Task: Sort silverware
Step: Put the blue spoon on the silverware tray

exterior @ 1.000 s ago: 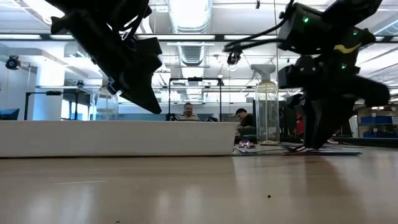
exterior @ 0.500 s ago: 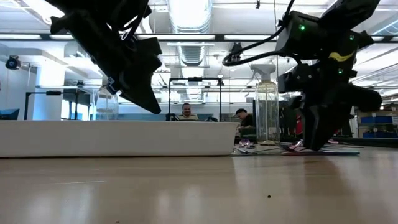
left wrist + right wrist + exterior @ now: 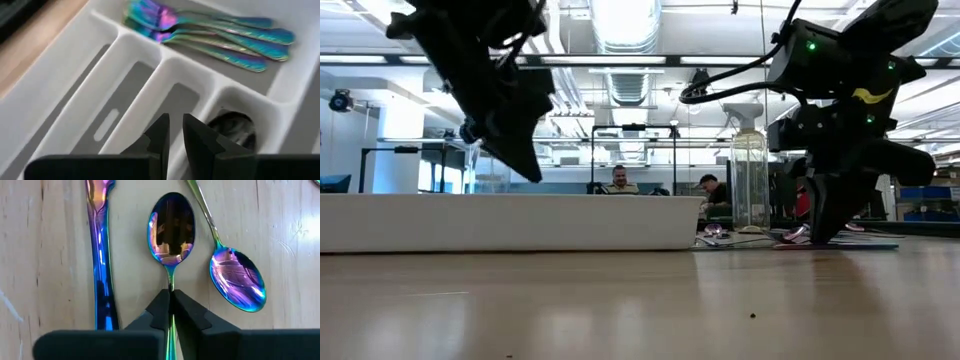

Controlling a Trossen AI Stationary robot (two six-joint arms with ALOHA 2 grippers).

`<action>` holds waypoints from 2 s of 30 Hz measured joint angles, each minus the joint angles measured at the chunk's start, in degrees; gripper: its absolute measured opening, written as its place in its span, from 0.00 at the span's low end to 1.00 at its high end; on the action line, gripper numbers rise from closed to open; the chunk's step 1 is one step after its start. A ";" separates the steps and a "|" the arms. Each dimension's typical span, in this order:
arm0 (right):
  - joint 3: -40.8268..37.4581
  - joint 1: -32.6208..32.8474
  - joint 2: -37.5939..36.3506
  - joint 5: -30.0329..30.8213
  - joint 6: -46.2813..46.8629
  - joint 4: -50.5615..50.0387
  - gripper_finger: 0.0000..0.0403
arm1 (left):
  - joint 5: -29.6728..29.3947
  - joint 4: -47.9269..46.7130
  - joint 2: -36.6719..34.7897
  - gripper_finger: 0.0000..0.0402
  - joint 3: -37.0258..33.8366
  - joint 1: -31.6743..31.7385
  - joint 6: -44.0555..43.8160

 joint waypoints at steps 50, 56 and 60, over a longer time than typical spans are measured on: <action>7.93 3.28 -6.08 -1.07 -3.40 8.63 0.00 | 16.67 29.64 16.43 0.10 2.68 7.43 23.10; 8.81 3.13 -4.44 -1.05 -4.30 9.67 0.00 | 16.89 29.36 17.28 0.10 7.10 8.09 27.51; 11.61 3.03 -1.36 -1.04 -6.55 10.95 0.00 | 15.78 21.49 9.98 0.10 8.76 7.72 27.50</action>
